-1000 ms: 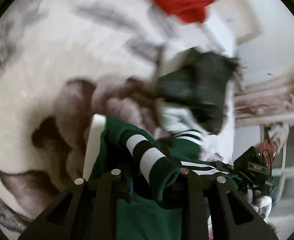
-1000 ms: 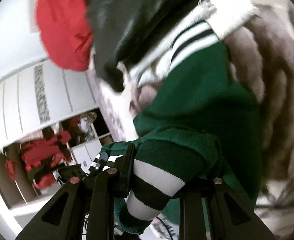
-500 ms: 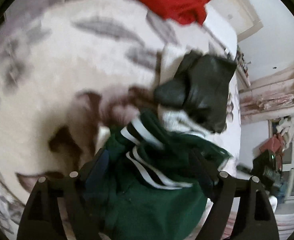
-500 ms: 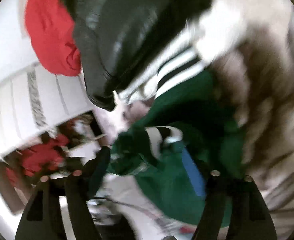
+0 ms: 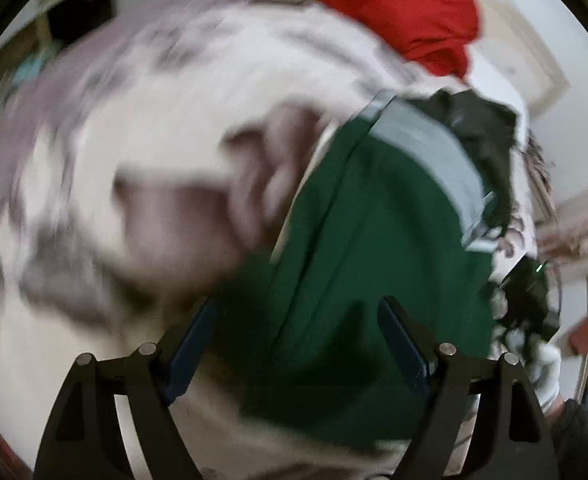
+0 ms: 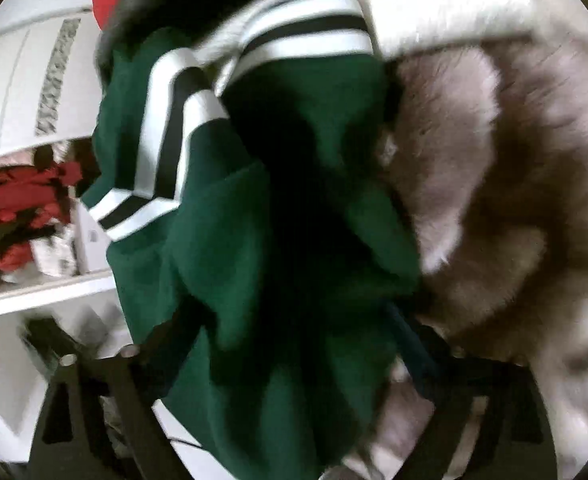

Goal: Fold large clothes

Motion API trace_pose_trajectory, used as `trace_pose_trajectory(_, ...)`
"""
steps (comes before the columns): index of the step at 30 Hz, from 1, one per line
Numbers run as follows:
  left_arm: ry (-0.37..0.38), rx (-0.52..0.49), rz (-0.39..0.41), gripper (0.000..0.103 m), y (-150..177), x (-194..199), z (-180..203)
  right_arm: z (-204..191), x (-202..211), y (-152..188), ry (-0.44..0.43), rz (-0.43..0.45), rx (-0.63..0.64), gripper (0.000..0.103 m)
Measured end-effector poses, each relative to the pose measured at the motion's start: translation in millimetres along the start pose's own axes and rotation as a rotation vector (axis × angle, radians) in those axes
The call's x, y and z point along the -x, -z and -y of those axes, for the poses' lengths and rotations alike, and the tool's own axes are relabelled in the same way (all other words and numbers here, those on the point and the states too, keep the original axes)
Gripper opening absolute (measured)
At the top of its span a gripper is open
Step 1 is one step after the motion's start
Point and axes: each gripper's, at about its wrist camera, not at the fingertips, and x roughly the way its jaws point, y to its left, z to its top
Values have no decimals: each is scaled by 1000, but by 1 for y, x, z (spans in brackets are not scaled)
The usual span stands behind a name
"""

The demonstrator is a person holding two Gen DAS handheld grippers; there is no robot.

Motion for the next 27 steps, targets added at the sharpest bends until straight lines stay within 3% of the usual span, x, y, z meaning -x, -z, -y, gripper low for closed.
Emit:
trace_pose_trajectory(2,-12,68,-6,82,23,-3,-15,2,-6,-7,-51,-36,9,103)
trace_pose_trajectory(5,-8,156,-6,82,48,0,-32,0,2,-8,-28,-67,40,103)
trace_pose_trajectory(8,-7,157,-10,82,62,0,-32,12,16,-1,75,-76,60,103)
trace_pose_trajectory(9,-8,147,-7,82,64,-1,-30,22,16,2,23,-90,28,103)
trace_pose_trajectory(11,-9,131,1,82,64,-3,-26,36,10,3,-76,-111,-26,103)
trace_pose_trajectory(14,-12,134,20,82,57,-9,-24,32,-7,-6,-127,-92,22,103)
trace_pose_trajectory(21,-7,131,56,83,49,-19,-27,17,-31,-23,-129,-79,34,103)
trace_pose_trajectory(23,-26,127,57,83,48,-17,-27,13,-34,-21,-113,-30,14,103)
trace_pose_trajectory(25,-36,117,58,83,50,-13,-28,4,-30,-10,-92,24,31,94)
trace_pose_trajectory(26,-39,111,55,83,50,-11,-27,1,-27,-4,-97,58,17,69)
trace_pose_trajectory(27,-45,104,53,83,49,-10,-25,3,-23,3,-111,82,-15,55)
